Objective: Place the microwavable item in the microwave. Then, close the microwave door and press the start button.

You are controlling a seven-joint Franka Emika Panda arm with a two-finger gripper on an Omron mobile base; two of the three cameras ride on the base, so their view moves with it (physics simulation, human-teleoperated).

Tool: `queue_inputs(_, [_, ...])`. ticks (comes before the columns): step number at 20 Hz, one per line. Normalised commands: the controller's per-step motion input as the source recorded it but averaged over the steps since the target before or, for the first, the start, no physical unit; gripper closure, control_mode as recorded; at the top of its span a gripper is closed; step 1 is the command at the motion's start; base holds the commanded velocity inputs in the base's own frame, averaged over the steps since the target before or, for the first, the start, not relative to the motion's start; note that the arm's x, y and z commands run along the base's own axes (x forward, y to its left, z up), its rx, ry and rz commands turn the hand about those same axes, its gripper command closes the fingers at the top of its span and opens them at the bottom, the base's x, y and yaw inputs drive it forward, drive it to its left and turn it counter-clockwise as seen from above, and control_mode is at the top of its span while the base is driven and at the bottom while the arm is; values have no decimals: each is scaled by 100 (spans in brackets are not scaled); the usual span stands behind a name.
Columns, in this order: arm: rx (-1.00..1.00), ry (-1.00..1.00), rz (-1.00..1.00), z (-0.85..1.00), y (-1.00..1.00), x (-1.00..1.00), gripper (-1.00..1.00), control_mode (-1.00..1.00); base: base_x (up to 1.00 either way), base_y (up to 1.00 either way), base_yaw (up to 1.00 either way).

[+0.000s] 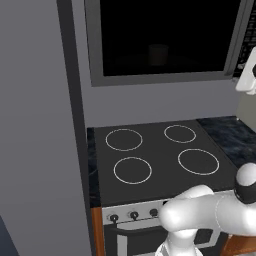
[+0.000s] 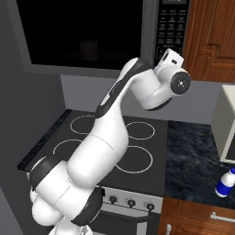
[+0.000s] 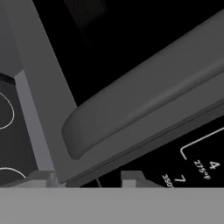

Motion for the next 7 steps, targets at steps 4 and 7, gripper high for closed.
queue_inputs(4, [3, 0, 0, -21, -22, 29, -100, -100, 0, 0, 0])
queue_inputs(7, [1, 0, 0, -28, -13, 28, -100, -100, 0, 0, 0])
